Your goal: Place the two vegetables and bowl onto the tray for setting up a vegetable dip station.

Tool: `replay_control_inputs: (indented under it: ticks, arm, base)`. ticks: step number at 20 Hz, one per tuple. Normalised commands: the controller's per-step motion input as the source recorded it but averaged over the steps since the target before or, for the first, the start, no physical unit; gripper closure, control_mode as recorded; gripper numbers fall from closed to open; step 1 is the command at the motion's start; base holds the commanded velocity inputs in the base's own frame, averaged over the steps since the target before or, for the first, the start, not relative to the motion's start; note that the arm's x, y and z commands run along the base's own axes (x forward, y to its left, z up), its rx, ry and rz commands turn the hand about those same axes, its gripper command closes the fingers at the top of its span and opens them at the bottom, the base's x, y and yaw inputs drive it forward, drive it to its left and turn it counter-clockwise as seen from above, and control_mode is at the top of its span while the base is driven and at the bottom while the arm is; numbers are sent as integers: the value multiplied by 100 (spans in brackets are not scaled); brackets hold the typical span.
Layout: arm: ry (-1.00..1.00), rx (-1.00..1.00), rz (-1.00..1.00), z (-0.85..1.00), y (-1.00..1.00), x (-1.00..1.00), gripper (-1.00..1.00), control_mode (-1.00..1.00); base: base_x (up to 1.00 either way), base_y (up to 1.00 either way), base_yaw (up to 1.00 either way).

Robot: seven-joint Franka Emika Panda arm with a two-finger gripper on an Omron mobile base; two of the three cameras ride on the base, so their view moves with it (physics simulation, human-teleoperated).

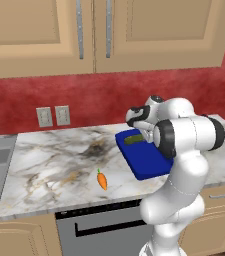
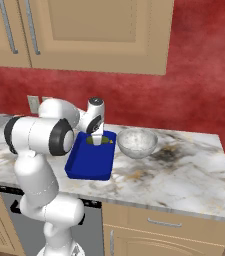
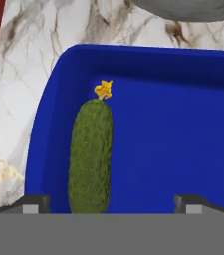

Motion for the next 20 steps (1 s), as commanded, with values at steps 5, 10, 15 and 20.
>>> replay_control_inputs:
  ticks: [5, 10, 15, 20]
  arm:
    - [0, 0, 0, 41, 2, -32, -100, -100]
    - [2, 0, 2, 40, 14, -27, -100, -100]
    - [6, -1, 5, 24, 15, -42, -100, -100]
    - [3, -4, 13, 5, 9, -61, -100, -100]
  base:
    - [0, 0, 0]
    - [0, 0, 0]
    - [0, 0, 0]
    - [0, 0, 0]
